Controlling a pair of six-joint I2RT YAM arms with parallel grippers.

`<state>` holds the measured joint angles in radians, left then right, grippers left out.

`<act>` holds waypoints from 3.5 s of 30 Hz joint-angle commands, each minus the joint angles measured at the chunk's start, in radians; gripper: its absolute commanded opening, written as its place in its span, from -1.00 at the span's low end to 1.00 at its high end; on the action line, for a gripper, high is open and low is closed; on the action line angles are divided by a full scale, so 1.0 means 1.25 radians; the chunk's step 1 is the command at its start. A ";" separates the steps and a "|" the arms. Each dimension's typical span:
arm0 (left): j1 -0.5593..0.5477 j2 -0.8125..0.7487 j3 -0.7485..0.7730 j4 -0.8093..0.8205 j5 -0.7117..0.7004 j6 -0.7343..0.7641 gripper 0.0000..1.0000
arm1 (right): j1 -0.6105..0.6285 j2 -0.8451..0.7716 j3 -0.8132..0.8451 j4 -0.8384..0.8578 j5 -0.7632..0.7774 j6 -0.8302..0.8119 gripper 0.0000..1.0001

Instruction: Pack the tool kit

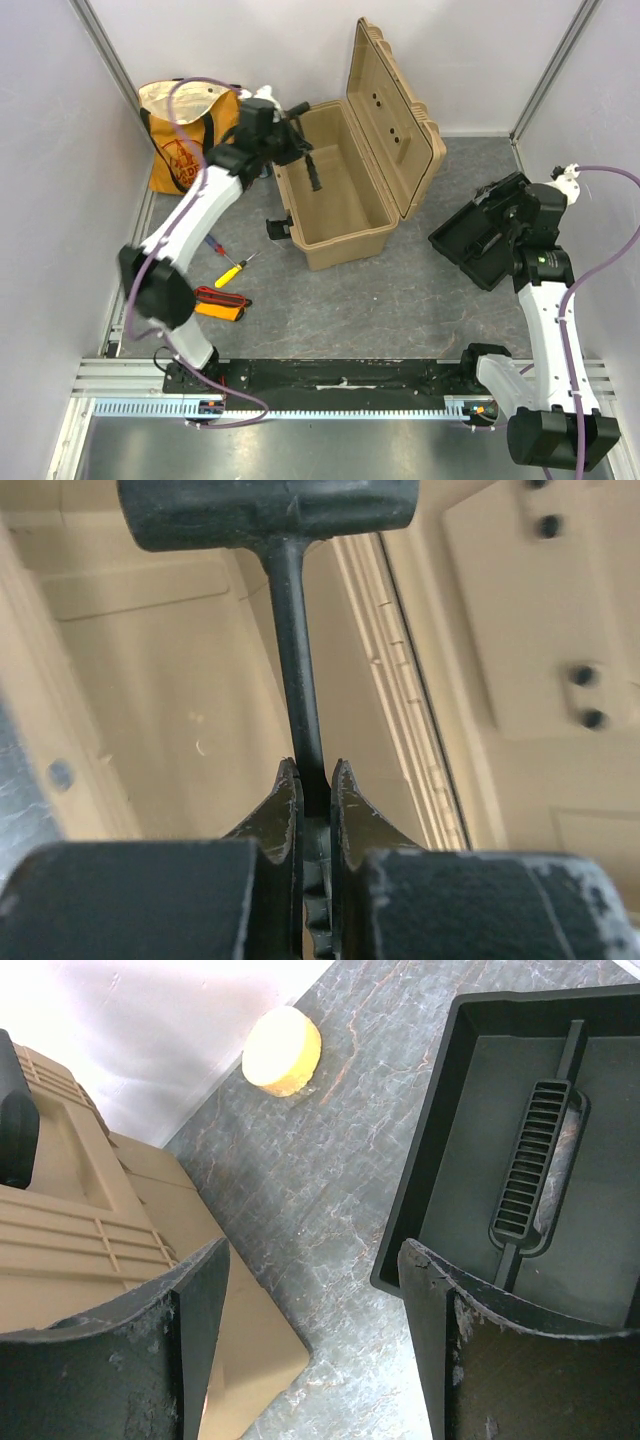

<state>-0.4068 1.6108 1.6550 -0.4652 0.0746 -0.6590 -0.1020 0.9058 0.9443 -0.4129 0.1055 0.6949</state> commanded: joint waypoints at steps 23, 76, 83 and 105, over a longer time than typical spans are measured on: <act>-0.181 0.573 0.318 -0.088 -0.368 -0.201 -0.83 | 0.001 -0.019 0.000 -0.037 0.041 -0.063 0.52; 0.394 -0.161 -0.450 -0.177 -0.470 0.144 0.71 | 0.001 -0.002 -0.003 -0.044 -0.024 -0.053 0.55; 0.458 -0.036 -0.454 -0.251 -0.515 0.134 0.52 | 0.001 0.008 -0.007 -0.048 -0.055 -0.054 0.55; 0.653 0.020 -0.588 -0.216 -0.217 0.163 0.03 | 0.001 0.010 -0.040 -0.059 -0.057 -0.054 0.55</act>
<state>0.3923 1.6161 0.9470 -0.7311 -0.2546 -0.4625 -0.1020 0.9108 0.9054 -0.4984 0.0418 0.6281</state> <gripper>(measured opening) 0.541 0.775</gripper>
